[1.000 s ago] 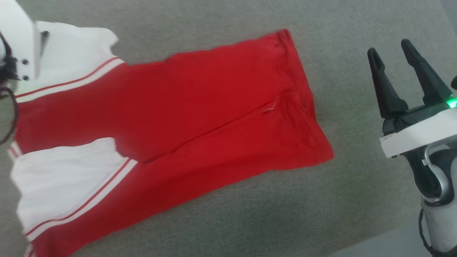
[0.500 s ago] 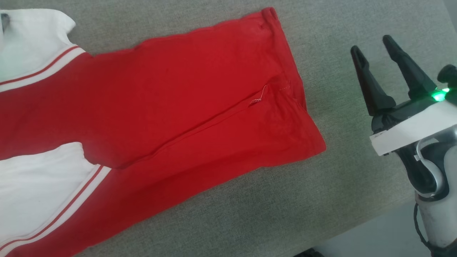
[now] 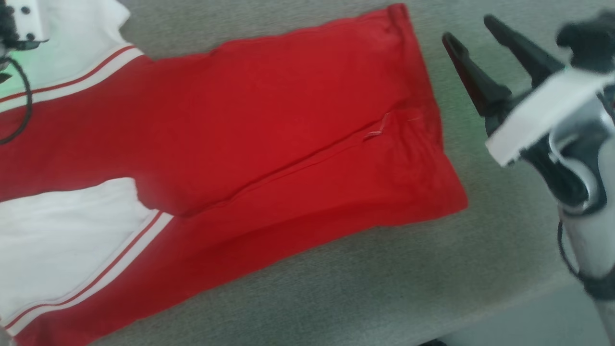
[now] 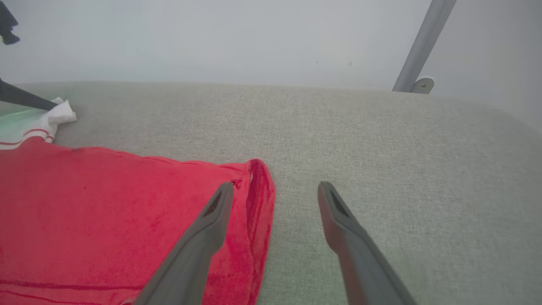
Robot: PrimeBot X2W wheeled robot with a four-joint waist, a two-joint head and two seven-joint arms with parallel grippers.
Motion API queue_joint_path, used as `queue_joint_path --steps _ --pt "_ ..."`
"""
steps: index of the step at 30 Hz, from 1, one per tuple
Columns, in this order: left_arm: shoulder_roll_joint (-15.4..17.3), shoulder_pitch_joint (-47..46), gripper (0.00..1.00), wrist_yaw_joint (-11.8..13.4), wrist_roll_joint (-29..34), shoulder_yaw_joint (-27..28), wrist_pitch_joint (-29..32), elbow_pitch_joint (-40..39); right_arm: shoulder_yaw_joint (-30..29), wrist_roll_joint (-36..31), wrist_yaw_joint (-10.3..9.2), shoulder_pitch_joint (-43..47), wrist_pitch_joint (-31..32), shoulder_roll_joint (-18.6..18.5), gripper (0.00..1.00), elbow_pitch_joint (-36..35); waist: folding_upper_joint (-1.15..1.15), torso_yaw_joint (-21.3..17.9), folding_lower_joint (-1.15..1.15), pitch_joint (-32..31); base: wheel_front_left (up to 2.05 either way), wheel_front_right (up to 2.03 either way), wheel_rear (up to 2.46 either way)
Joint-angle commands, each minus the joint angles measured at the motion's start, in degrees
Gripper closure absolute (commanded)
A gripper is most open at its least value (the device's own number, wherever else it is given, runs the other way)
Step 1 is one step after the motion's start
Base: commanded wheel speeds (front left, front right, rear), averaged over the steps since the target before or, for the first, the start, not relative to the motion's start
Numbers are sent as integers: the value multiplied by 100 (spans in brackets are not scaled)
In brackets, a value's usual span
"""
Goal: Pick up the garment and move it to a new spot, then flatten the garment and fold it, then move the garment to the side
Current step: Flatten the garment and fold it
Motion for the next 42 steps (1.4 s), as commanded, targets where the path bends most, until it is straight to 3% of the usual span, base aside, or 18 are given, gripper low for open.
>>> queue_joint_path --steps 1,9,17,18,19,31,42 --pt "-123 322 100 -21 3 -165 88 168 61 -20 -2 -147 78 -38 0 90 0 77 0 33 0 0 0" --pt "-479 0 100 -179 80 -233 -228 328 775 90 -2 -1195 917 -30 0 1312 0 339 0 96 0 0 0" --pt "-746 -196 100 -373 128 -288 -558 597 1925 626 1 -1788 2388 84 0 2600 0 488 0 85 0 0 0" --pt "-771 -215 100 -402 117 -285 -596 631 2015 729 5 -1832 2531 58 60 2710 0 513 0 76 0 0 0" --pt "-791 -230 100 -434 114 -291 -637 665 2121 815 6 -1892 2638 35 100 2780 0 542 0 64 0 0 0" --pt "-1052 -453 100 -727 -79 -333 -487 810 2286 1185 -8 -2166 2092 -730 100 2945 0 1170 0 -433 0 0 0" --pt "-903 31 100 -530 -69 -519 -91 -226 1929 1402 -5 -1521 1909 -1502 100 2180 0 1844 0 -1206 0 0 0"
